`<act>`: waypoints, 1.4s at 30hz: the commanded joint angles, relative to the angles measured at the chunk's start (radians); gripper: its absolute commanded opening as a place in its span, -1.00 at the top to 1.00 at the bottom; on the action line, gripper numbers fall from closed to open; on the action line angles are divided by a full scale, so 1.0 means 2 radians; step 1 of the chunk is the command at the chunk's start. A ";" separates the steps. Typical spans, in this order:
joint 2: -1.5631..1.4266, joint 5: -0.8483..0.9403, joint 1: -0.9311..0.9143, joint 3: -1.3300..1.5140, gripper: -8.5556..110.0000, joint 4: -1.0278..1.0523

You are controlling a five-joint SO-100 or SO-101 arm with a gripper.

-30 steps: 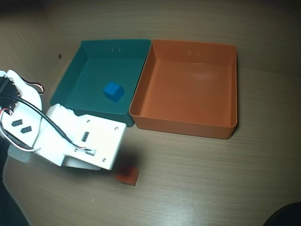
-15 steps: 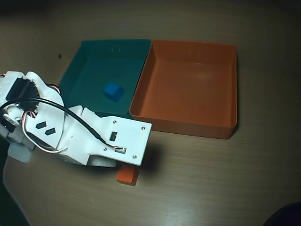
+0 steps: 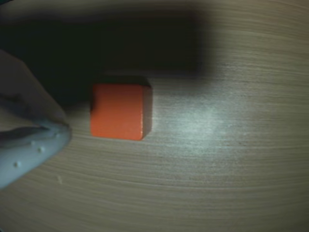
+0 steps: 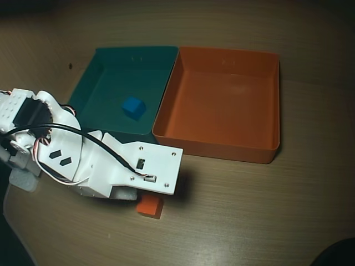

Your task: Grasp a cube and put it in the box.

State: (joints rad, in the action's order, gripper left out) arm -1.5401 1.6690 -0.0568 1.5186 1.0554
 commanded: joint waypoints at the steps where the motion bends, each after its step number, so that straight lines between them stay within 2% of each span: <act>1: -0.008 0.022 -0.002 -0.034 0.92 0.021; 5: -0.009 0.058 -0.005 -0.035 0.92 0.041; 19: 0.100 0.060 -0.010 -0.173 0.92 0.049; 36: 0.120 0.060 -0.042 -0.178 0.92 0.052; 42: 0.113 0.065 -0.040 -0.179 0.92 0.101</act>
State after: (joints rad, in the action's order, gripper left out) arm -1.2763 1.7871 -0.1365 1.2226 1.2379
